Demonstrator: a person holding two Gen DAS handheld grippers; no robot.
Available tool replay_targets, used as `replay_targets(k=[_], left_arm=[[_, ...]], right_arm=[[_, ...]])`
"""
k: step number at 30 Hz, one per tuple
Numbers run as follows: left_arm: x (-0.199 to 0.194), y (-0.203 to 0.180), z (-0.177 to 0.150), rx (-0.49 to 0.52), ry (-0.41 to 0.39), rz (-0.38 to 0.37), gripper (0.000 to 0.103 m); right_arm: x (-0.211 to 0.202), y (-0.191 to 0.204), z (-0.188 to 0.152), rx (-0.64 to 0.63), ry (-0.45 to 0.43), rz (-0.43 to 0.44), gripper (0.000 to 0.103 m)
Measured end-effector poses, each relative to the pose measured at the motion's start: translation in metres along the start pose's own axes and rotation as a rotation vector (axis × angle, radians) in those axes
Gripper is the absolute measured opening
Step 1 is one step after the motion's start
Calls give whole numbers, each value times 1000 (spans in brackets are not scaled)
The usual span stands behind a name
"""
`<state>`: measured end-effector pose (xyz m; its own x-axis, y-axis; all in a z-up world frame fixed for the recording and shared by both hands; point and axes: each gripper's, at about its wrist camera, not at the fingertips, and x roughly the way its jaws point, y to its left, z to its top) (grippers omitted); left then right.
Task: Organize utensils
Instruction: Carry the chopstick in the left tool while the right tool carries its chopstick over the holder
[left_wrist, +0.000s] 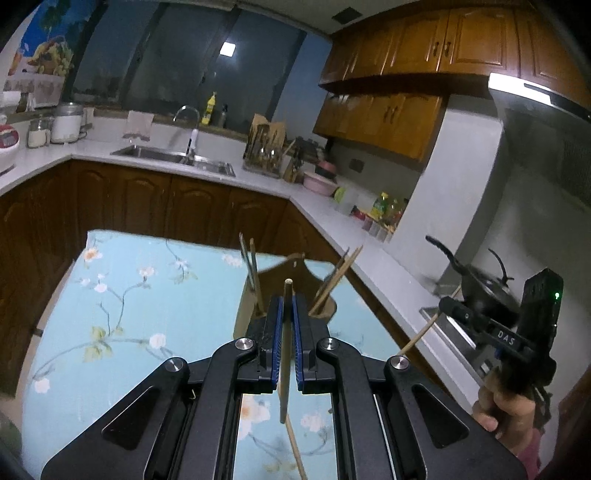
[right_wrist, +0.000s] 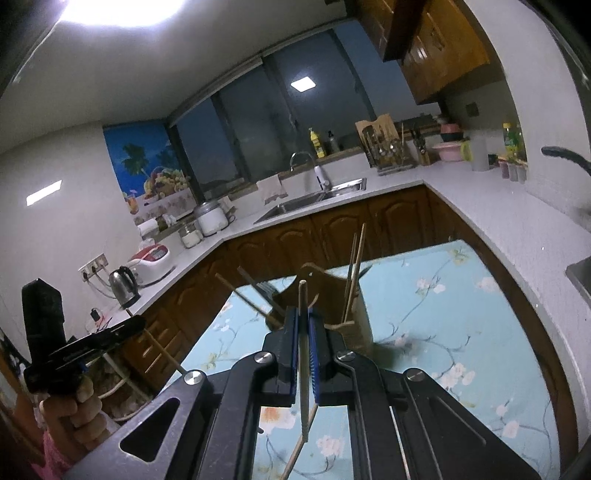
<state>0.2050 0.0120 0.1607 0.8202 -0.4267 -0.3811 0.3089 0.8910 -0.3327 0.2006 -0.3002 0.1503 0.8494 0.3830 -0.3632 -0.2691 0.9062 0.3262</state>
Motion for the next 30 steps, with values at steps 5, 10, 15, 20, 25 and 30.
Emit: replay_targets(k=[5,10,15,20,25,30], left_arm=[[9,-2,26,-13,-63,-2,5],[21,0,54,-29,-117,-4,5],[35,0,78,-28,-157,15,5],[57,3,96,-31,-181,36,5],[78,10,100,-39,-211,74,5],[99,21,91,-81,-206,79,5]], right_arm=[[4,-4,21,-2,-60,-17,6],[12,-12,47,13,-123,-29,6],[22,-17,75,32,-192,-33,6],[36,-19,91,41,-228,-43,6],[57,-24,95,42,-237,-64,6],[80,-30,85,41,-220,-81,6]])
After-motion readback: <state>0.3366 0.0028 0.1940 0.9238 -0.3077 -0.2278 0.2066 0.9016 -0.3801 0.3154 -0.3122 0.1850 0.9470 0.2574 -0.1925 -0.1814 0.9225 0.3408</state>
